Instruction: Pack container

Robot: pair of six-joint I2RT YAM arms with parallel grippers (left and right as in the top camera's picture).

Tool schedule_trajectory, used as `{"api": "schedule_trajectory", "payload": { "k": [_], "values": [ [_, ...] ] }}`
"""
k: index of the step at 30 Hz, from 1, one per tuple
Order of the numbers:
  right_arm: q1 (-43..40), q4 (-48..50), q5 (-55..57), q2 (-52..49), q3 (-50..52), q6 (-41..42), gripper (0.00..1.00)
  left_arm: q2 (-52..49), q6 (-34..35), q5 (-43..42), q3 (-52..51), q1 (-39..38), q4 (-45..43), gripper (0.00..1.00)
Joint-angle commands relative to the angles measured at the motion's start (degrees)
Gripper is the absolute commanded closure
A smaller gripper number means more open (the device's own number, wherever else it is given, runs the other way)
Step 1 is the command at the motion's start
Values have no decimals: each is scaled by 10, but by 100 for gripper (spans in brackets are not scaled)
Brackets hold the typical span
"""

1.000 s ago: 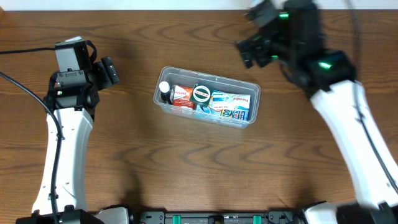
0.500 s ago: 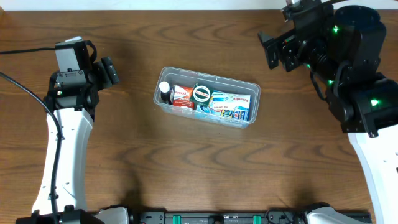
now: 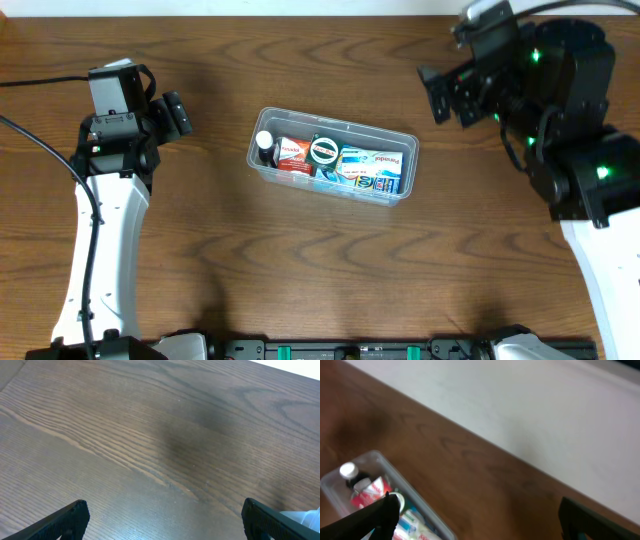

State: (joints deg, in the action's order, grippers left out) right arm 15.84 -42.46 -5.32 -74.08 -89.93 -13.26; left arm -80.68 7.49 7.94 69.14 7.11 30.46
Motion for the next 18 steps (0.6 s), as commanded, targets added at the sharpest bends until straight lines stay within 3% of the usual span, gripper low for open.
{"api": "schedule_trajectory", "payload": {
  "k": [1,18],
  "values": [
    [2,5,-5,73,68,-5,1,-6,-3,7,9,2,1,2],
    [4,411,-8,499,705,-5,1,-6,-3,7,9,2,1,2]
  ]
}}
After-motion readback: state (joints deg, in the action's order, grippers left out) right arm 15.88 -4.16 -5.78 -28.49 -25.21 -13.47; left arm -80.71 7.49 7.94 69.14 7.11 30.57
